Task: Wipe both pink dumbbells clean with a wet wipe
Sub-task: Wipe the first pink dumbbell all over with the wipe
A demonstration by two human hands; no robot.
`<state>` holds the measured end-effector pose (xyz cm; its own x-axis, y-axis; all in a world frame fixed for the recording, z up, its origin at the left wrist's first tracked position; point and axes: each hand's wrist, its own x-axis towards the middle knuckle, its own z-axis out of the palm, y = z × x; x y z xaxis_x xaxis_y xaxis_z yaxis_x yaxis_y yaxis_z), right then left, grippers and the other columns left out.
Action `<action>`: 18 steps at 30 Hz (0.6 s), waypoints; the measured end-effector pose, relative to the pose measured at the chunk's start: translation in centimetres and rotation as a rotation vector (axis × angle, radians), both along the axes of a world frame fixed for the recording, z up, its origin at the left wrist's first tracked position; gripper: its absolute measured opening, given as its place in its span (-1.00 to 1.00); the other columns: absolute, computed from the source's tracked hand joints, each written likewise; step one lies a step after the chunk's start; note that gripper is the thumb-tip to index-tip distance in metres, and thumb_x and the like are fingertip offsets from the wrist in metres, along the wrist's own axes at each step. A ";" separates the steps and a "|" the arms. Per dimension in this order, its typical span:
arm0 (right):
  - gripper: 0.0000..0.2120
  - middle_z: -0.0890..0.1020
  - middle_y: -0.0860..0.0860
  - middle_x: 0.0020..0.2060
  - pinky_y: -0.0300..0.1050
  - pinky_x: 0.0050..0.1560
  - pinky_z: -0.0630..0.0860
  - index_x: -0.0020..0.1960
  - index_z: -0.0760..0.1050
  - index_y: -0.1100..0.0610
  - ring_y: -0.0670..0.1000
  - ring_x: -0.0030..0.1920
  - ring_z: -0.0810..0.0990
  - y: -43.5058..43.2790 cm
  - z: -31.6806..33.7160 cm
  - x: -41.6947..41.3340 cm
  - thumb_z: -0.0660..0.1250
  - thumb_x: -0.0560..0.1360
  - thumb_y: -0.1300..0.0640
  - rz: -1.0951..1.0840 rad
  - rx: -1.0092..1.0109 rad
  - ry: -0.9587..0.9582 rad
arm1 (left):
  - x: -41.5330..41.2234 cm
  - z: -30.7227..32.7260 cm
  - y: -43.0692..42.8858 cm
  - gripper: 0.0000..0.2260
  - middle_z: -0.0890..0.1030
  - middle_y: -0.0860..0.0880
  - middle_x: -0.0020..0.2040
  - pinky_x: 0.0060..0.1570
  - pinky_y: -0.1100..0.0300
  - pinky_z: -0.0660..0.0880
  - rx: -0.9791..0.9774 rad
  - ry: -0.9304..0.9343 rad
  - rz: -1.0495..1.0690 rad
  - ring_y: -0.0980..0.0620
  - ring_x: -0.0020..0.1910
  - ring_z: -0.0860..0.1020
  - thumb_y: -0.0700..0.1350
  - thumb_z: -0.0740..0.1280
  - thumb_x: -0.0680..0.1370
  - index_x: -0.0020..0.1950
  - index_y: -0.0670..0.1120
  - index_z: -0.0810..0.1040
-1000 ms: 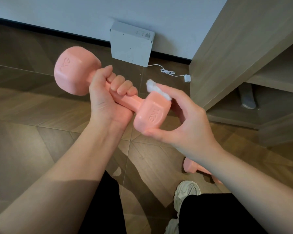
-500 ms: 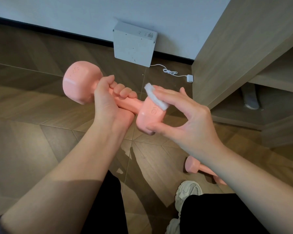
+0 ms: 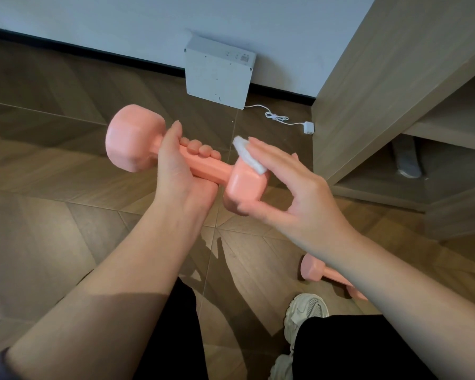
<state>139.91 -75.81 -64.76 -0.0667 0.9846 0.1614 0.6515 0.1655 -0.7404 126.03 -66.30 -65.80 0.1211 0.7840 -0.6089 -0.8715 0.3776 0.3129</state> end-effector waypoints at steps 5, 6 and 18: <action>-0.08 0.34 -0.24 0.42 0.15 0.47 0.23 0.48 0.22 -0.08 -0.23 0.44 0.26 0.2 0.1 0.0 0.62 0.25 0.00 -0.037 0.020 -0.047 | 0.0 0.2 -0.3 -0.80 0.40 -0.02 -0.39 -0.24 0.18 0.44 0.159 -0.123 -0.072 0.04 -0.41 0.40 -0.13 0.31 0.57 -0.23 -0.12 0.40; -0.10 0.36 -0.31 0.36 -0.06 0.46 0.25 0.45 0.25 -0.09 -0.29 0.40 0.29 0.2 0.3 0.1 0.64 0.24 0.02 -0.061 0.044 -0.024 | 0.0 0.2 -0.3 -0.81 0.42 -0.03 -0.37 -0.20 0.17 0.46 0.195 -0.153 -0.090 0.02 -0.37 0.43 -0.14 0.30 0.57 -0.23 -0.13 0.42; -0.33 0.51 -0.04 0.36 0.08 0.46 0.30 0.35 0.46 0.10 -0.20 0.37 0.42 -0.4 0.4 -0.3 0.59 0.30 0.04 -0.065 0.108 0.130 | -0.7 1.4 0.2 -0.64 0.22 0.10 -0.55 -0.48 0.29 0.23 0.234 -0.056 -0.096 0.14 -0.57 0.23 -0.07 0.31 0.56 -0.40 0.00 0.29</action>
<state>139.62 -76.22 -64.35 0.0252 0.9625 0.2700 0.5631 0.2095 -0.7994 125.32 -66.06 -64.37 0.2296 0.8863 -0.4022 -0.8536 0.3819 0.3543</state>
